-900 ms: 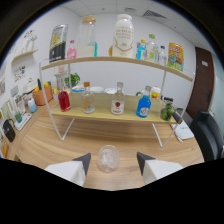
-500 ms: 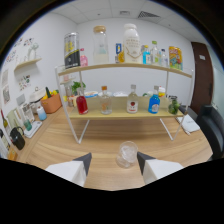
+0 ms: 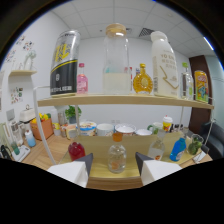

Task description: Make me a cup of Mount Fuji.

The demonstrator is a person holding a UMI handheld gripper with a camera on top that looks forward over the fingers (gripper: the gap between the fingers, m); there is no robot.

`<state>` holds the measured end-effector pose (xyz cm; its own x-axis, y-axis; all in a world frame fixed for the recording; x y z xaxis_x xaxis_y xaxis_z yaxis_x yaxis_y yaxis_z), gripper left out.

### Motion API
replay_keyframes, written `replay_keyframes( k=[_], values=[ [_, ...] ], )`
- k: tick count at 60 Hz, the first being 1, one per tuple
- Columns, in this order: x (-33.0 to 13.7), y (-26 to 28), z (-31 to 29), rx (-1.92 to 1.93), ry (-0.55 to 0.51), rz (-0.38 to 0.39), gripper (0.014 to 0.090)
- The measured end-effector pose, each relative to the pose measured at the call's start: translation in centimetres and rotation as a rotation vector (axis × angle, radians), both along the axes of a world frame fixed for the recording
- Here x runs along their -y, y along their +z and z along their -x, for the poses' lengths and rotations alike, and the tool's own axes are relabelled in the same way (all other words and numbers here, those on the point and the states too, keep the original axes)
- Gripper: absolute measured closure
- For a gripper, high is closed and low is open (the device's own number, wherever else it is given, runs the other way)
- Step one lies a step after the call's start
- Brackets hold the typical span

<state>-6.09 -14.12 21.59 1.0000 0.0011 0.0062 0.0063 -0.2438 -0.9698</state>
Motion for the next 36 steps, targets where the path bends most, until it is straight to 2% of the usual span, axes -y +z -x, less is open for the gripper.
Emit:
replay_keyframes(
  k=[7, 13, 17, 36],
  values=[
    [-2.4, -1.2, -0.3, 0.015, -0.018, 0.023, 0.0365],
    [-3.5, -2.1, -0.6, 0.027, -0.026, 0.037, 0.0561],
    [-3.8, -2.7, -0.7, 0.024, -0.026, 0.047, 0.0662],
    [-2.5, -1.4, -0.3, 0.028, 0.019, 0.040, 0.0695]
  ],
)
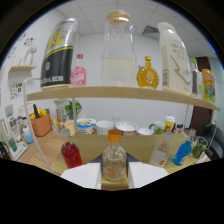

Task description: Make me a cup of Mount Fuji.

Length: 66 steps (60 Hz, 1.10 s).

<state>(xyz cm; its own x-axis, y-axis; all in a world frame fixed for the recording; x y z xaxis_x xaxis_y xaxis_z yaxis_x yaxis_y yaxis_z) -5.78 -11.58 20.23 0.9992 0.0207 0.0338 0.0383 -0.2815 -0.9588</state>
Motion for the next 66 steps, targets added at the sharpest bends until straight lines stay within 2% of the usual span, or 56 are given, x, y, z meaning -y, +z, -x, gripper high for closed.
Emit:
replay_keyframes(
  k=[5, 11, 22, 33, 48, 54, 66],
  values=[
    [1.7, 1.5, 0.4, -0.019, 0.005, -0.026, 0.0697],
    [4.6, 1.3, 1.3, -0.062, 0.020, -0.019, 0.0697],
    [8.6, -4.1, 2.4, -0.067, 0.030, 0.040, 0.0698],
    [10.0, -9.0, 2.5, -0.045, 0.052, 0.073, 0.0700],
    [10.4, -11.1, 0.3, -0.079, 0.011, 0.095, 0.0697],
    [10.6, -9.4, 1.2, -0.303, 0.019, 0.081, 0.0698],
    [10.3, -6.3, 1.5, -1.067, -0.084, 0.045, 0.0698]
  ],
)
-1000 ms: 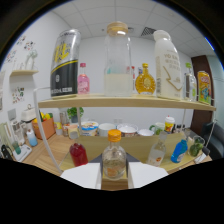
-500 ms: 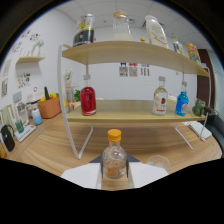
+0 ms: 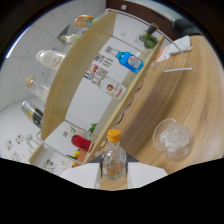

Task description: Make me a cup of Mount Fuji.

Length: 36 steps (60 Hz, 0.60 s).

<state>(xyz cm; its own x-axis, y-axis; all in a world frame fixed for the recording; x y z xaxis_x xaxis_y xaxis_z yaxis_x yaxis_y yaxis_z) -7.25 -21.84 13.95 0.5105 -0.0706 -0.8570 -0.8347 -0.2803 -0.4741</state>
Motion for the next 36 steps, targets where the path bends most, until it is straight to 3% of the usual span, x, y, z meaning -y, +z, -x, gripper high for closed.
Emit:
replay_keyframes(
  k=[19, 36],
  values=[
    [-0.8, -0.7, -1.2, -0.641, -0.137, 0.045, 0.0700],
    [-1.2, 0.1, -1.4, -0.814, -0.119, 0.039, 0.0701]
  ],
)
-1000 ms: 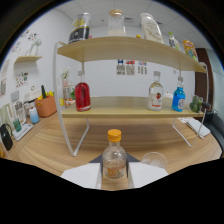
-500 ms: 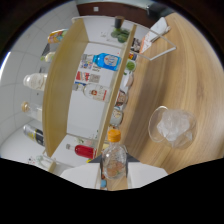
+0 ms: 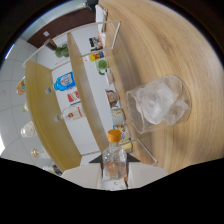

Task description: Make me a cup of Mount Fuji.

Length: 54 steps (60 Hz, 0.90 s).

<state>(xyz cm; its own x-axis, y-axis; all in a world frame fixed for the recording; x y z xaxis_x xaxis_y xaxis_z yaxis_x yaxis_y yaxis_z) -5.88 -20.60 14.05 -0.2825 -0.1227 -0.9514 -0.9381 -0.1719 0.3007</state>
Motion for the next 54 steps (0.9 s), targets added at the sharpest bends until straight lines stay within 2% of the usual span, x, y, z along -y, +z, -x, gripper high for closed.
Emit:
replay_keyframes(
  k=[9, 14, 21, 31, 38, 54],
  values=[
    [0.1, -0.4, -0.3, 0.062, -0.007, 0.016, 0.0702],
    [0.5, -0.3, -0.1, 0.237, 0.014, 0.024, 0.0701],
    [1.6, 1.4, 0.6, 0.624, 0.051, -0.004, 0.0698],
    [1.9, 3.2, 4.5, 1.226, 0.113, -0.098, 0.0699],
    [1.8, 0.6, 8.1, 1.504, 0.193, -0.120, 0.0700],
    [0.9, -7.7, 12.6, 1.734, 0.403, -0.063, 0.0702]
  ],
)
